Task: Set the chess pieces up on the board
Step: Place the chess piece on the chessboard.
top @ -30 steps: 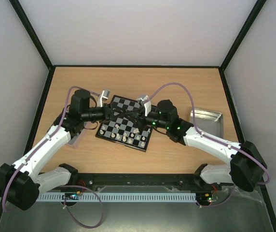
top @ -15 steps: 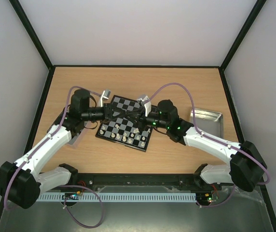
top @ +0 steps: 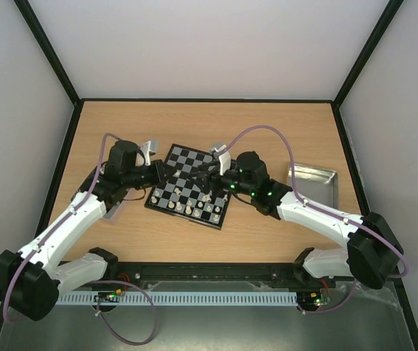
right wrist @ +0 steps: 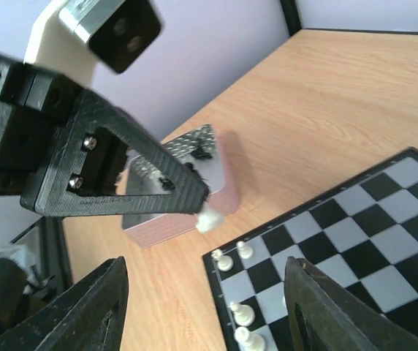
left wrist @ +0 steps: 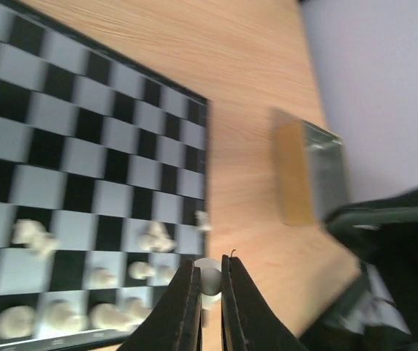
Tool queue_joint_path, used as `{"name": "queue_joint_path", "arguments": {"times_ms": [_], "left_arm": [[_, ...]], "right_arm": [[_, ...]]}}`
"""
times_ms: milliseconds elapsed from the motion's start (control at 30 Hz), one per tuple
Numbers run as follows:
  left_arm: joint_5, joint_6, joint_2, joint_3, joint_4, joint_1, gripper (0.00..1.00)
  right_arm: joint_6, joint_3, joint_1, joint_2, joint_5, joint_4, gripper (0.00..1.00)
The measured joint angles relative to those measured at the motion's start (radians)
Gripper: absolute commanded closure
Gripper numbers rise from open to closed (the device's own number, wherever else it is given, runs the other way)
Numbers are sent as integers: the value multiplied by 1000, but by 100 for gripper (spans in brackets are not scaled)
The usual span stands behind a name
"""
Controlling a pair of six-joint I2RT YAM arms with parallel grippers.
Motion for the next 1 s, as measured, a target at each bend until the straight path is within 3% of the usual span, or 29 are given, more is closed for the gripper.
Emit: {"name": "queue_joint_path", "arguments": {"times_ms": [167,433,667,1000], "left_arm": [[-296,60,-9,0,-120,-13,98],[-592,75,82,-10,-185,-143,98],[-674,79,223,-27,-181,-187,98],[-681,101,316,-85,-100,-197,96]], "right_arm": [[27,-1,0,0,150,-20,42],[61,-1,0,0,354,-55,42],[77,-1,0,22,419,-75,42],[94,-1,0,48,434,-87,42]]}}
